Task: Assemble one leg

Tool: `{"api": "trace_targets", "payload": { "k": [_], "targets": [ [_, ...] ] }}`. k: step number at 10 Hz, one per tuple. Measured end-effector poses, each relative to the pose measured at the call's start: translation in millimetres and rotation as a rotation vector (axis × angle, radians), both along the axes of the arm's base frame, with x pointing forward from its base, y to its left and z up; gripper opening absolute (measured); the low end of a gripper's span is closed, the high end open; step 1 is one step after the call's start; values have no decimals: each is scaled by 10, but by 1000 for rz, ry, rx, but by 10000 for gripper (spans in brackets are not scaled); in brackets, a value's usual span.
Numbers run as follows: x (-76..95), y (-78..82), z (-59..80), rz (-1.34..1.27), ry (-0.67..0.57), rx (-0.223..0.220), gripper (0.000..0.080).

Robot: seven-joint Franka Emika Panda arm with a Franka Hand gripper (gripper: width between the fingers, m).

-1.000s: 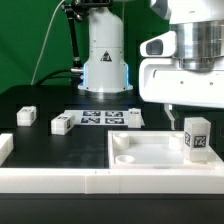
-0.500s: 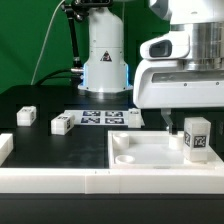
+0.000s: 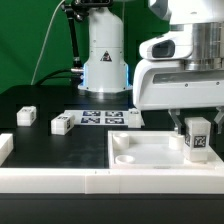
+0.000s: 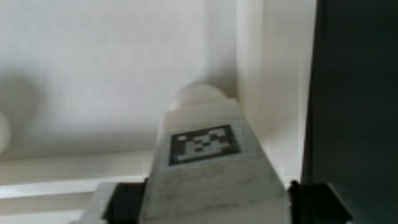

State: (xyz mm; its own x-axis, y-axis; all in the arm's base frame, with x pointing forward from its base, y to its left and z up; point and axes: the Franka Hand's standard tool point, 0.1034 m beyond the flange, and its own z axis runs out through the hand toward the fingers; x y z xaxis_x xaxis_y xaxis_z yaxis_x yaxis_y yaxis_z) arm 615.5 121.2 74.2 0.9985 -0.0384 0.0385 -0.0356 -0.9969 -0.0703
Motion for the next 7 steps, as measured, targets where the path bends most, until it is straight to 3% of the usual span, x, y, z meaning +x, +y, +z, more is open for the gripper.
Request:
{"api": "trace_targets", "payload": {
  "k": [1,5,7],
  "targets": [
    [4,-17,1,-2,0,-2,291],
    [1,-28,-4,-98,7,9,291],
    [1,-48,-12,-381,22,42,291]
  ]
}}
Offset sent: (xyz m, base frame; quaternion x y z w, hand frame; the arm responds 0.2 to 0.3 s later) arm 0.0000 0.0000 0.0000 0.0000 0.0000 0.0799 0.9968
